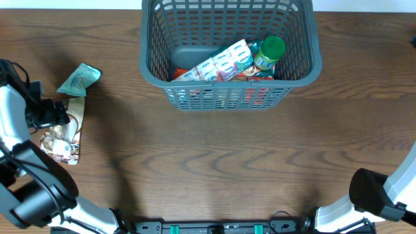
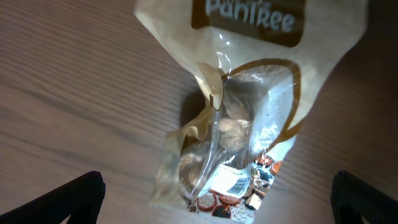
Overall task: Pack container
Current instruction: 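Grasp the brown PanTree snack bag with left gripper and lift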
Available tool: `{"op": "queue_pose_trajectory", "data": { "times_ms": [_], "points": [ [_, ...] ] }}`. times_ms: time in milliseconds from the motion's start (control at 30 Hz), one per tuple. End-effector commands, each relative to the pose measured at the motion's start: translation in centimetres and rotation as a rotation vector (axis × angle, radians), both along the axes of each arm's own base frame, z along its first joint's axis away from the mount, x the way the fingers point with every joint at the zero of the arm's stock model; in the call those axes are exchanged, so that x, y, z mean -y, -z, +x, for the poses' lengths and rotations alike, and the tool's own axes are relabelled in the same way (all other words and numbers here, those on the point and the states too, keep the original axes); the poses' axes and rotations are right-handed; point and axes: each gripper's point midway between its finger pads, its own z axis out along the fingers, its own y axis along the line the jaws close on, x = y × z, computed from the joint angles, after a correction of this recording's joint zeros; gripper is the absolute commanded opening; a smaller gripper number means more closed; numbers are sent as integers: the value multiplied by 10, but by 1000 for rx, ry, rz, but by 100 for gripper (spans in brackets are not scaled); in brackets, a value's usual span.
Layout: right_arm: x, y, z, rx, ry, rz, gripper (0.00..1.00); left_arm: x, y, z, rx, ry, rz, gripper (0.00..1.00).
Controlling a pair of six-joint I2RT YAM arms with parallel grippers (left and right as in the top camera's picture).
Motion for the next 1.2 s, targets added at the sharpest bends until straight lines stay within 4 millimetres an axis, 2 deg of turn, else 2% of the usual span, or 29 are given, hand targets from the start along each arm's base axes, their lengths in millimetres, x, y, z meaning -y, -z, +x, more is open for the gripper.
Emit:
{"op": "queue_pose_trajectory", "data": {
  "times_ms": [0, 100, 467, 733, 767, 800, 833, 867, 900, 933, 1167],
  "points": [
    [2, 1, -1, 3, 20, 3, 99, 1, 20, -2, -45, 6, -33, 99],
    [2, 2, -1, 3, 20, 4, 99, 5, 34, 2, -49, 9, -77, 99],
    [2, 2, -1, 3, 20, 4, 99, 2, 77, 8, -90, 8, -114, 99],
    [2, 2, -1, 2, 20, 3, 99, 16, 104, 15, -79, 10, -213, 99],
    [2, 1, -1, 3, 20, 3, 99, 17, 106, 15, -82, 10, -221, 95],
    [2, 2, -1, 2, 20, 3, 99, 19, 108, 14, -86, 9, -229, 82],
    [2, 2, -1, 2, 20, 3, 99, 19, 110, 14, -89, 8, -234, 48],
    [2, 2, -1, 2, 20, 3, 99, 20, 111, 13, -93, 8, -237, 32],
    [2, 1, -1, 3, 20, 3, 99, 20, 112, 13, -93, 6, -238, 11],
    [2, 2, -1, 3, 20, 4, 99, 20, 112, 13, -92, -7, -237, 6],
    [2, 1, -1, 3, 20, 3, 99, 18, 102, 17, -77, -35, -228, 6]
  ]
}}
